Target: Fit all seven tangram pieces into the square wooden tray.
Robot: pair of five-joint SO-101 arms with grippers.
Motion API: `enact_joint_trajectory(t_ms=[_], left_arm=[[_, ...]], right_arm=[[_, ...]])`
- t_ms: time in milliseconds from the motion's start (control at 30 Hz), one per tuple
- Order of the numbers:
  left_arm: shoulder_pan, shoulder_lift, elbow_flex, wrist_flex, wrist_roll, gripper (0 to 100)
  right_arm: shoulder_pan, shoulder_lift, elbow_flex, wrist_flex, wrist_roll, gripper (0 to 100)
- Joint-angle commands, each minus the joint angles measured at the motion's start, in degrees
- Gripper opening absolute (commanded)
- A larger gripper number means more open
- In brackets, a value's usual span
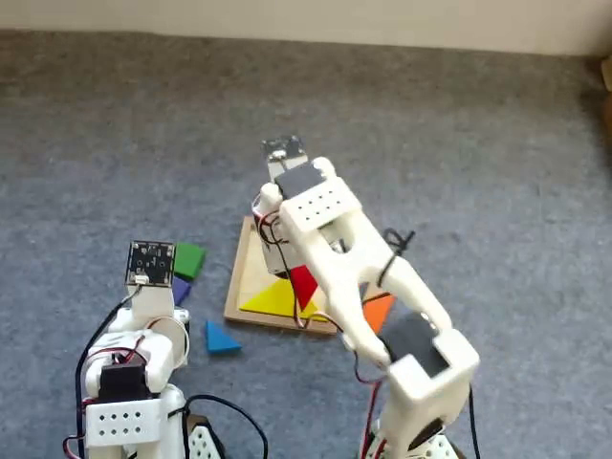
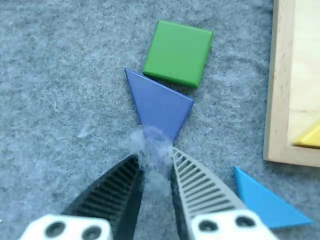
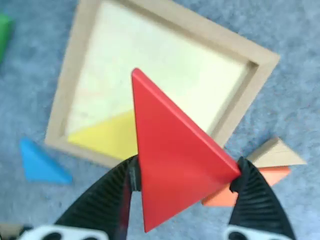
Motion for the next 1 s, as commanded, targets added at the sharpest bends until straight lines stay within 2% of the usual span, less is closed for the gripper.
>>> enact_joint_trajectory(t_ms=[0, 200, 367, 500, 767, 967], left_arm=[[0.57, -0.48, 1.54, -0.79, -0.18, 8], [0.57, -0.48, 1.54, -0.79, -0.18, 8], [0.57, -0.48, 1.54, -0.79, -0.18, 8], [0.57, -0.48, 1.54, -0.79, -0.18, 8], [0.57, -0.48, 1.54, -0.79, -0.18, 8], [0.57, -0.48, 1.54, -0.79, -0.18, 8]], right_arm=[[-0.75, 2.33, -1.27, -4.26, -5.63, 20.6], [-2.24, 2.59, -1.45, -6.11, -7.74, 20.6], [-6.37, 2.59, -1.36, -8.22, -20.4, 20.6], [-8.13, 2.68, -1.1, -11.03, -25.05, 20.6], [-8.13, 2.68, -1.01, -14.46, -25.32, 21.1], [-8.13, 2.68, -0.92, -14.46, -24.7, 33.9]])
